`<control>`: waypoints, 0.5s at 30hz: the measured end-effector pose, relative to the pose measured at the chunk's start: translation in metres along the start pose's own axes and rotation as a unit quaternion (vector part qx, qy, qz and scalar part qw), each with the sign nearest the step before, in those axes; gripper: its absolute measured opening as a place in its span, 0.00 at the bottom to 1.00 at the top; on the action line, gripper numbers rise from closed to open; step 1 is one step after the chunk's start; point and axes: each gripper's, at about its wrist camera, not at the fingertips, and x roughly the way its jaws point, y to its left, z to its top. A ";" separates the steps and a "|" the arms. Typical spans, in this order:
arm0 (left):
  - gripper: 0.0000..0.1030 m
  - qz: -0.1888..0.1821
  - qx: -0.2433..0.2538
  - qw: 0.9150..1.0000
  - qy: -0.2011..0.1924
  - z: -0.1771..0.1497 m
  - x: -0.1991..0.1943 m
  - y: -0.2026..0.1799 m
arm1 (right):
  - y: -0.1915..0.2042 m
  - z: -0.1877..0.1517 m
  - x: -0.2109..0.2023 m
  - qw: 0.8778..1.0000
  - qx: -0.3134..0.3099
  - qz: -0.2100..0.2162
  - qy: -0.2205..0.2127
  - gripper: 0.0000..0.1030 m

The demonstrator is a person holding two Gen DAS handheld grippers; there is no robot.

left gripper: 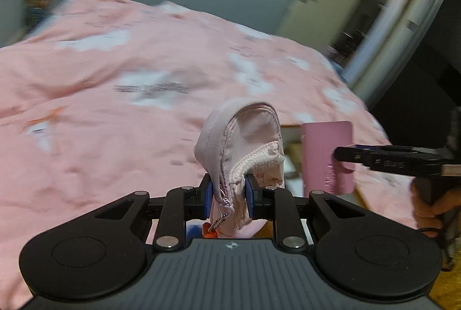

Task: Organize objects
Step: 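Carry the pink pouch with the left tool while the right tool carries the pink wallet over the box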

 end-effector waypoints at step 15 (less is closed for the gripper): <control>0.25 -0.018 0.076 0.993 0.088 0.000 0.100 -0.070 | -0.055 -0.020 0.068 0.982 -0.089 -0.118 0.118 0.33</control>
